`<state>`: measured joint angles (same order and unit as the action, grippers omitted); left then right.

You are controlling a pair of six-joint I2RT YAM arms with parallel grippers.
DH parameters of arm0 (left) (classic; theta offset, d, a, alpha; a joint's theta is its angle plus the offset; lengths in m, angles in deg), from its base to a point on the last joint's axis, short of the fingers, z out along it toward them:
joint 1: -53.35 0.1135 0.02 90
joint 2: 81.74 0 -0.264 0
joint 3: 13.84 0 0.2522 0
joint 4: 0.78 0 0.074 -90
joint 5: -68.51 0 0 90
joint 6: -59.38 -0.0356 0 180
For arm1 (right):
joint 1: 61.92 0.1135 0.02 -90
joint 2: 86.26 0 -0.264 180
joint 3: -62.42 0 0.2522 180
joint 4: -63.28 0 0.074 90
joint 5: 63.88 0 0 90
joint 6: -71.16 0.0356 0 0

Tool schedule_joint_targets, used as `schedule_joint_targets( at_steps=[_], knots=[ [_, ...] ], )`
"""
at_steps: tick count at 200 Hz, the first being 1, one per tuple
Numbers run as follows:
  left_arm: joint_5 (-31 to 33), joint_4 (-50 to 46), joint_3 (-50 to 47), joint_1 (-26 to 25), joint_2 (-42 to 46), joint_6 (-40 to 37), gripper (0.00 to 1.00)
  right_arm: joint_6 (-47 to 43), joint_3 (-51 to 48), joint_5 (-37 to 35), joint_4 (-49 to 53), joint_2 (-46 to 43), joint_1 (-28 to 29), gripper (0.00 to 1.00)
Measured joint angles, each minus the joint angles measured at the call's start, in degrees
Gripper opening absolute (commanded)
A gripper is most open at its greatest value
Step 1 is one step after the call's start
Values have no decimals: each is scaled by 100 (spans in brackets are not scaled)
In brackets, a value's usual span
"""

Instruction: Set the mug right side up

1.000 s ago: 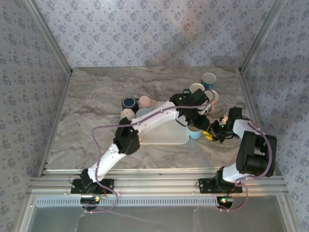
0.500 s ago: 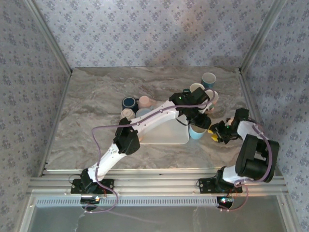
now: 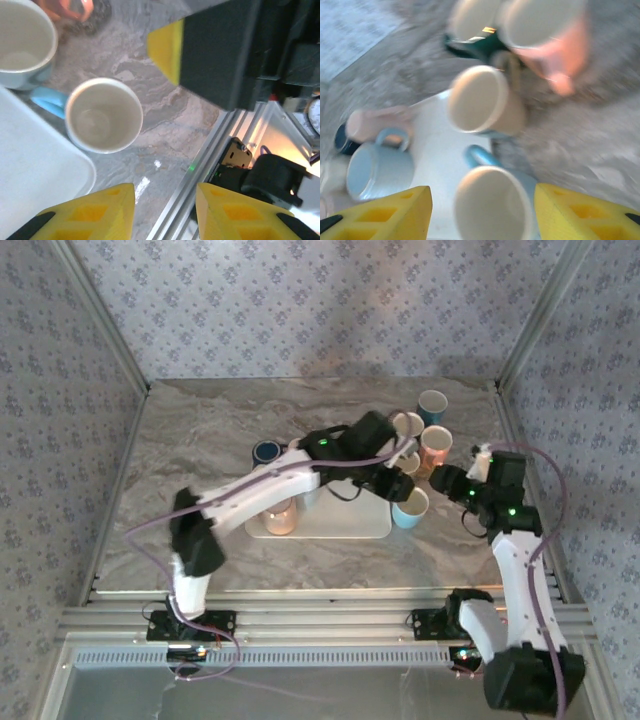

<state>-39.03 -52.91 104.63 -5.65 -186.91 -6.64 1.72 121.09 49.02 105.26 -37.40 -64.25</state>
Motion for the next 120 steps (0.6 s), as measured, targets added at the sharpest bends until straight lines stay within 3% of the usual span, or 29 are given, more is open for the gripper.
schedule_joint_targets(
  at_steps=[49,89,111,120],
  knots=[
    [289,1606,-3661,1032,3047,72,42,-1095,234,-330,-984,487,2538,74],
    [315,1327,-4793,2232,4426,339,52,-2310,883,-446,-1220,1867,4000,89],
    [173,870,-4942,2892,4900,487,67,-2970,1513,-382,-1102,2667,4433,94],
    [76,667,-4975,3182,5047,501,97,-3230,1834,-350,-999,3023,4603,95]
  ],
)
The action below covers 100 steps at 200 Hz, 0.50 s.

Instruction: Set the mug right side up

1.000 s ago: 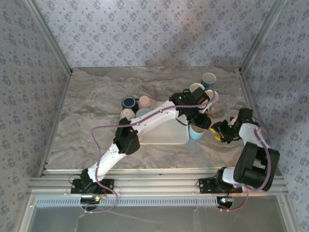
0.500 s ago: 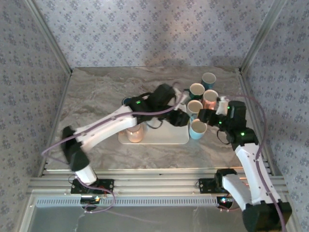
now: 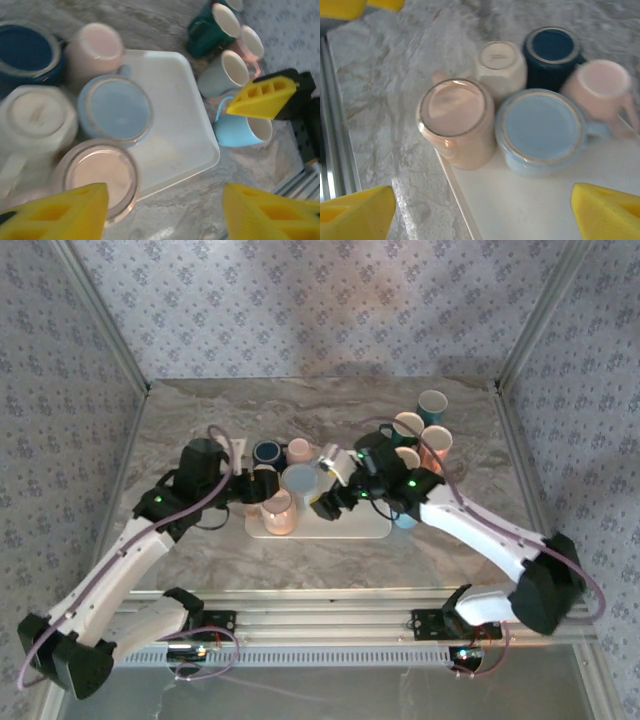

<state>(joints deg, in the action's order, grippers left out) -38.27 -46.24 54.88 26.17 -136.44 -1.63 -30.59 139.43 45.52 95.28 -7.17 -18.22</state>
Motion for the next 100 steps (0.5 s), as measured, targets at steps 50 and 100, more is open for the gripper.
schedule_joint_targets(
  at_steps=[50,100],
  knots=[
    [-887,-968,-188,1609,511,173,100,-743,1137,120,197,1296,627,100],
    [-1421,-1283,-188,2321,505,177,100,-1123,1753,-74,520,2070,772,100]
  ],
)
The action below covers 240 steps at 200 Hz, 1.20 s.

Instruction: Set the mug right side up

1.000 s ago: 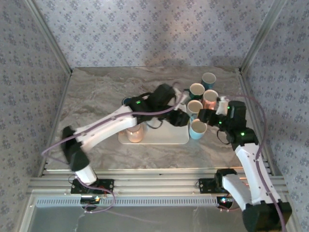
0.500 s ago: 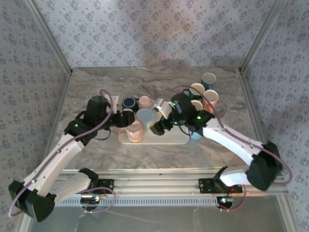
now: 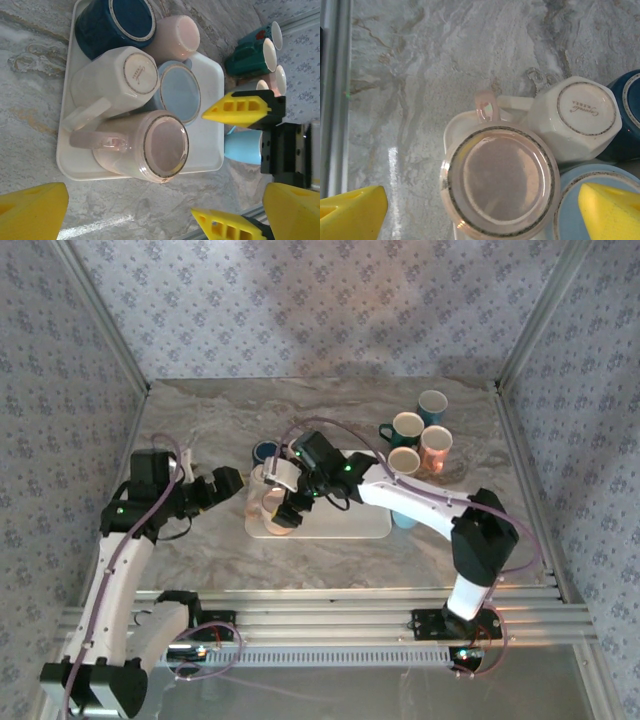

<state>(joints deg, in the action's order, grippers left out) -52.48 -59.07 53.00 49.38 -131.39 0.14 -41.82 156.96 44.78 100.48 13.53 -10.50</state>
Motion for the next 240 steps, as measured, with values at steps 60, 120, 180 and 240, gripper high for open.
schedule_joint_targets(
  at_steps=[60,120,180,240],
  knots=[
    [-192,-52,-98,173,-46,-2,100,-503,387,-396,330,627,173,100],
    [-247,-48,-125,201,-76,-4,100,-769,564,-715,411,859,216,100],
    [-267,-46,-181,210,-83,0,100,-890,564,-1040,404,922,273,100],
    [-267,-42,-181,210,-114,24,99,-927,555,-1010,315,1113,306,89]
  ],
)
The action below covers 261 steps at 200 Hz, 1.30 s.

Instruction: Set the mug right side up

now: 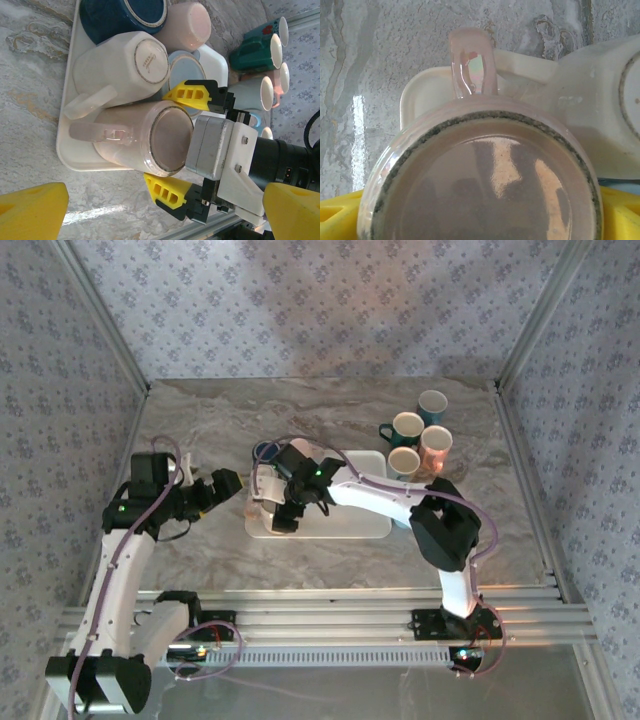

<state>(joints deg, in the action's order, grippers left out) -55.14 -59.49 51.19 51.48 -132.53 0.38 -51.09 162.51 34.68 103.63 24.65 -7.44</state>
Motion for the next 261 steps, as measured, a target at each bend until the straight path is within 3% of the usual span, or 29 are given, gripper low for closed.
schedule_joint_targets(
  at_steps=[24,72,119,161,187,221,230,261],
  knots=[
    [0,7,0,0,0,116,97,87,-26,122,-111,-2,-7,79],
    [0,9,0,0,0,452,94,249,-321,289,-411,-151,-96,70],
    [0,13,66,0,4,463,92,804,-859,605,-669,-704,-308,67],
    [-61,216,87,0,7,98,91,1823,-1150,1047,-793,-1655,-623,63],
    [-37,695,162,-131,74,-459,92,2745,-1453,1419,-1019,-2465,-1027,60],
    [264,1685,210,-811,317,-1665,94,4061,-1985,1996,-1228,-3464,-1814,57],
    [372,2059,192,-1062,343,-2122,99,4413,-2122,2214,-1213,-3674,-2087,56],
    [697,3051,17,-1899,105,-4094,100,5344,-2417,2946,-1091,-4054,-3053,54]
  ],
)
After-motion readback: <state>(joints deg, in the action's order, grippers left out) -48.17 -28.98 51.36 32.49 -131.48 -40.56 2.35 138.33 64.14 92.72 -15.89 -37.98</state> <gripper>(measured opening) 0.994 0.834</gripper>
